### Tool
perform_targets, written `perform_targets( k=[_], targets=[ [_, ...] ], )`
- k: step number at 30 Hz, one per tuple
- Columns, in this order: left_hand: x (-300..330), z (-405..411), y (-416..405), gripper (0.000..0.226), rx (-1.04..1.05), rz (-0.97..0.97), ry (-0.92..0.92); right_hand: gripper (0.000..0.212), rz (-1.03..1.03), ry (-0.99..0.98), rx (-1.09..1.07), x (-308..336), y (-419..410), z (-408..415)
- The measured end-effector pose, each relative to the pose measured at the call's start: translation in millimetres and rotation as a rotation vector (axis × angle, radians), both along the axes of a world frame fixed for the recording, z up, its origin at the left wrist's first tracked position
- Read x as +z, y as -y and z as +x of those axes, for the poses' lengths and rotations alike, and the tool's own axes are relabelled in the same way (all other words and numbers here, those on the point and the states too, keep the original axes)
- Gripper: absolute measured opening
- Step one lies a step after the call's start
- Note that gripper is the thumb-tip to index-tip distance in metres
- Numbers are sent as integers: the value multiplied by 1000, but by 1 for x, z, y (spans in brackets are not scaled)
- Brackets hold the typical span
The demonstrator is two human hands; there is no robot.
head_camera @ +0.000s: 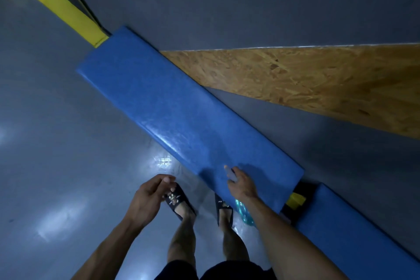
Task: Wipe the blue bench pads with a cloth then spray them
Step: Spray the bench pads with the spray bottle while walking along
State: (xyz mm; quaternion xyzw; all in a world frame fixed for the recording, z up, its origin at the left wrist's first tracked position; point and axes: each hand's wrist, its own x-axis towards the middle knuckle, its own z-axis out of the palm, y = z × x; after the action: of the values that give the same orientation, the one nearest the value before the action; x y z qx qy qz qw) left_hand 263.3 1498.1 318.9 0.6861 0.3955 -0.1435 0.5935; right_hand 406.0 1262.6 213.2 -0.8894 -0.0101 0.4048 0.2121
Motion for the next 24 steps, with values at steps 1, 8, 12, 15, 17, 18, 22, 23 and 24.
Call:
perform_targets(
  k=[1,8,12,15,17,18,22,23,24],
  targets=[
    [0,0,-3,27,1,0,-2,17,12,-12,24,-2,-5,-10],
    [-1,-14,-59,28,-1,-10,-8,14,-100,16,90,6,-62,-52],
    [0,-17,-95,27,1,4,11,14,-80,65,-45,11,-86,-30],
    [3,-22,-116,27,8,19,19,16,8,87,-242,10,-92,-2],
    [5,-26,-126,29,7,24,27,18,21,123,-327,18,-94,20],
    [7,-28,-132,33,8,25,30,19,18,135,-350,23,-97,31],
    [8,-28,-144,32,21,31,30,22,-28,168,-390,37,-109,72],
    [8,-26,-147,29,26,33,28,19,-32,178,-392,38,-112,79],
    [7,-24,-150,27,27,32,28,15,-33,179,-393,38,-114,84]
  ],
)
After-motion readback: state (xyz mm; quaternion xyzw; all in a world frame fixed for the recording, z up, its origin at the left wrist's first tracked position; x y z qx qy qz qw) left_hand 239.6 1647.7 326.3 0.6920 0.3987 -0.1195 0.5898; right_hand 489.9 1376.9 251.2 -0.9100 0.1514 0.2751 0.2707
